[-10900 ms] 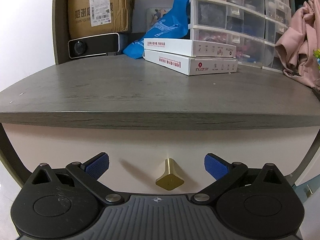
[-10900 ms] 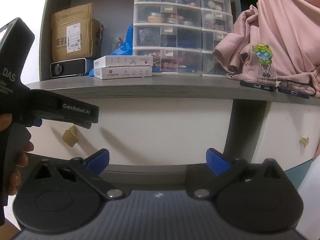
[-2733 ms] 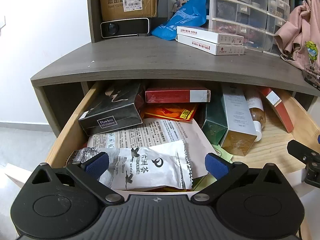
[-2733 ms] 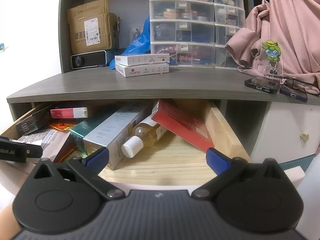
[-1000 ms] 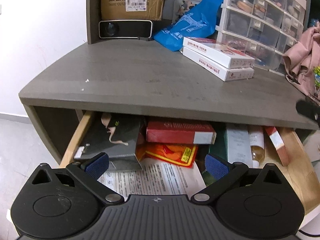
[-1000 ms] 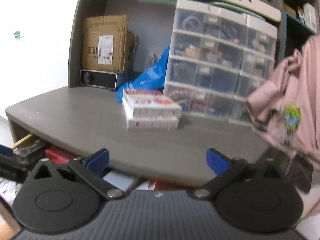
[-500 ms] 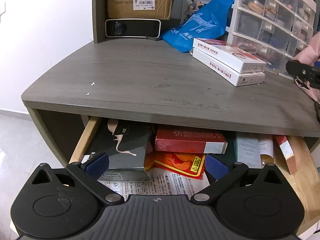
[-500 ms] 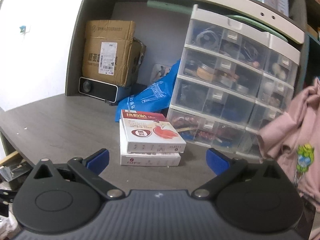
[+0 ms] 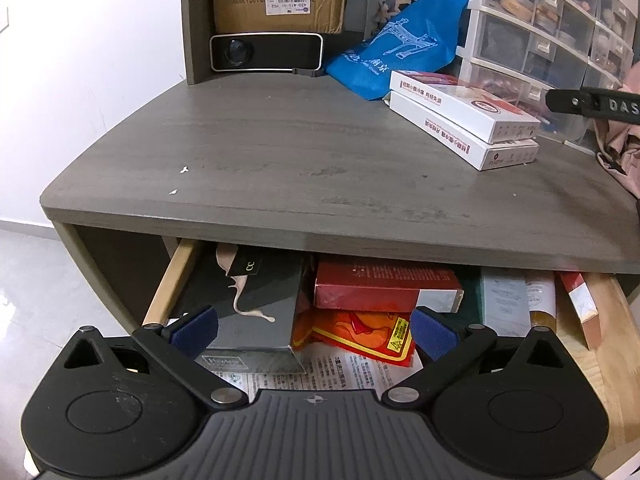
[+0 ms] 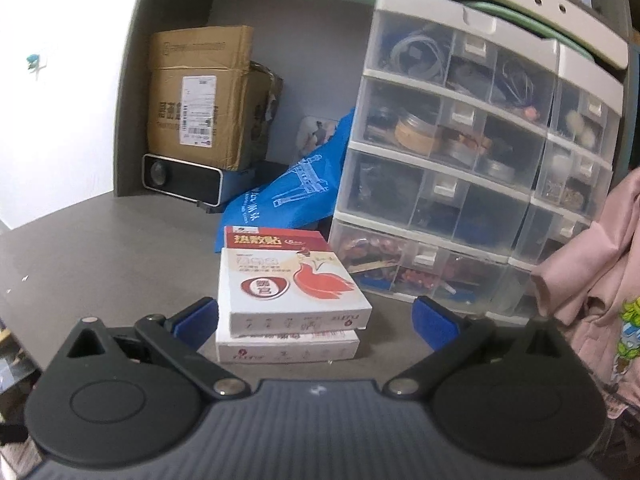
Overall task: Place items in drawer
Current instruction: 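Move the right gripper toward the stacked white boxes on the desktop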
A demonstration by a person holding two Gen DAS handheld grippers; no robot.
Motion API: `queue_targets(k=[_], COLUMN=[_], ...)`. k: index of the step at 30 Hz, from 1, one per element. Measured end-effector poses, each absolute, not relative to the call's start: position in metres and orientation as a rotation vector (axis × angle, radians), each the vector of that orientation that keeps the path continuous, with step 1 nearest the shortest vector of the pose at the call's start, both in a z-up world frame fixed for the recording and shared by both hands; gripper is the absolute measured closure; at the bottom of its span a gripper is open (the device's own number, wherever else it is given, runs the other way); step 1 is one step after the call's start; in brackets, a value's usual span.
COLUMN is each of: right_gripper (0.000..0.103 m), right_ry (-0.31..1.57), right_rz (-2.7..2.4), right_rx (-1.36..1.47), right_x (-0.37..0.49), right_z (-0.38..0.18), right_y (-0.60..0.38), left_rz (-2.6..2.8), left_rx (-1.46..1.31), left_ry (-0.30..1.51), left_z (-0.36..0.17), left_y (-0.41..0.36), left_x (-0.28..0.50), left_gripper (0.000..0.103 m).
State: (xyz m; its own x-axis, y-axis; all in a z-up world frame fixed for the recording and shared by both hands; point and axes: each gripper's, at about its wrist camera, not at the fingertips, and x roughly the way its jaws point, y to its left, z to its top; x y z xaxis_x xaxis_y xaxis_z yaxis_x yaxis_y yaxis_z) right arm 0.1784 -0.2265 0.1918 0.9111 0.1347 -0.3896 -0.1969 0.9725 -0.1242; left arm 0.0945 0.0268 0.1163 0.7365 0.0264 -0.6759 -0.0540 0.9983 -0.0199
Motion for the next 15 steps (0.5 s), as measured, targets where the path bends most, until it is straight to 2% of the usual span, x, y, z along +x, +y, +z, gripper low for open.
queue_targets(k=[15], right_gripper=[0.000], right_ry=[0.438], right_rz=[0.181], right_rx=[-0.052], right_x=[0.223], right_z=[0.185], right_y=[-0.243], left_rz=[0.088], left_rx=[-0.010], left_ry=[0.760], left_z=[0.120], left_y=[0.024], left_x=[0.107], left_gripper=[0.000])
